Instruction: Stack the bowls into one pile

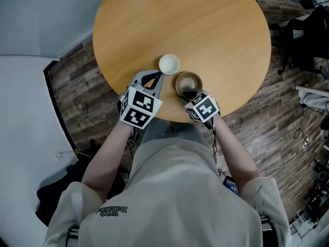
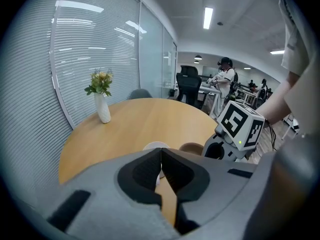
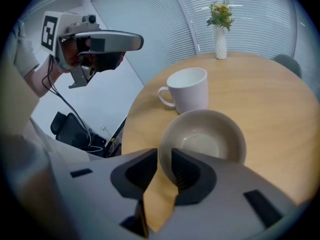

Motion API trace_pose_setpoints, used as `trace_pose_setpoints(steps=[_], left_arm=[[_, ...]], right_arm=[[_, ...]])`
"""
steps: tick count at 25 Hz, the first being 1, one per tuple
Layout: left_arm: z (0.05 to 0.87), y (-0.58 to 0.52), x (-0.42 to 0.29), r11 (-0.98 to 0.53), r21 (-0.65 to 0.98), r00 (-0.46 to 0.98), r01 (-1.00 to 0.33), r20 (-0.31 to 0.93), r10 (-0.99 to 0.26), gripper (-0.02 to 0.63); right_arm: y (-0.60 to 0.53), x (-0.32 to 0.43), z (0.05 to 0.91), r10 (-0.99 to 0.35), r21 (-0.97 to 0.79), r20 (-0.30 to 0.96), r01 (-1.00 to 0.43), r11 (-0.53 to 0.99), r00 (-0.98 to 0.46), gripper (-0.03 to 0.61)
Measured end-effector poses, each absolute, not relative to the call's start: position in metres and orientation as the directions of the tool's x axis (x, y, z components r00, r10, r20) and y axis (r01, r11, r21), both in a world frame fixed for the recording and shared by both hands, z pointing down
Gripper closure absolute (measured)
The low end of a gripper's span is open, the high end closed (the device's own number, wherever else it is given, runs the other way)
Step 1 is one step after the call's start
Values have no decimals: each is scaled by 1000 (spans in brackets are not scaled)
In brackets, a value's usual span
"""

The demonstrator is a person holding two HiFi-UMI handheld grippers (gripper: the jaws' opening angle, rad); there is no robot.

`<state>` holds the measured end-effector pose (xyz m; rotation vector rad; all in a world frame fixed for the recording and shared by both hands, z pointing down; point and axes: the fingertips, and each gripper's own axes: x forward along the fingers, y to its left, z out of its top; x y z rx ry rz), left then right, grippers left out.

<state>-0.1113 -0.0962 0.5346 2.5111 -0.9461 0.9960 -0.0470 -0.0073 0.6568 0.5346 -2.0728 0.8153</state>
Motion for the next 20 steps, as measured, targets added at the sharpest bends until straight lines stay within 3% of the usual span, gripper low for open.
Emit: trace_pose_setpoints(steps=[6,20], left_arm=[[531,-93,-109,-759,13,552,-651,694,-462,592],[472,-126,-95,-753,-61,579,-656,600,-553,592]], right_arm=[[-22,-42,637,-129,-356,799,-635,686,-588,492],[-93,-17,532,-394,-282,678,-714,641,-621,494]])
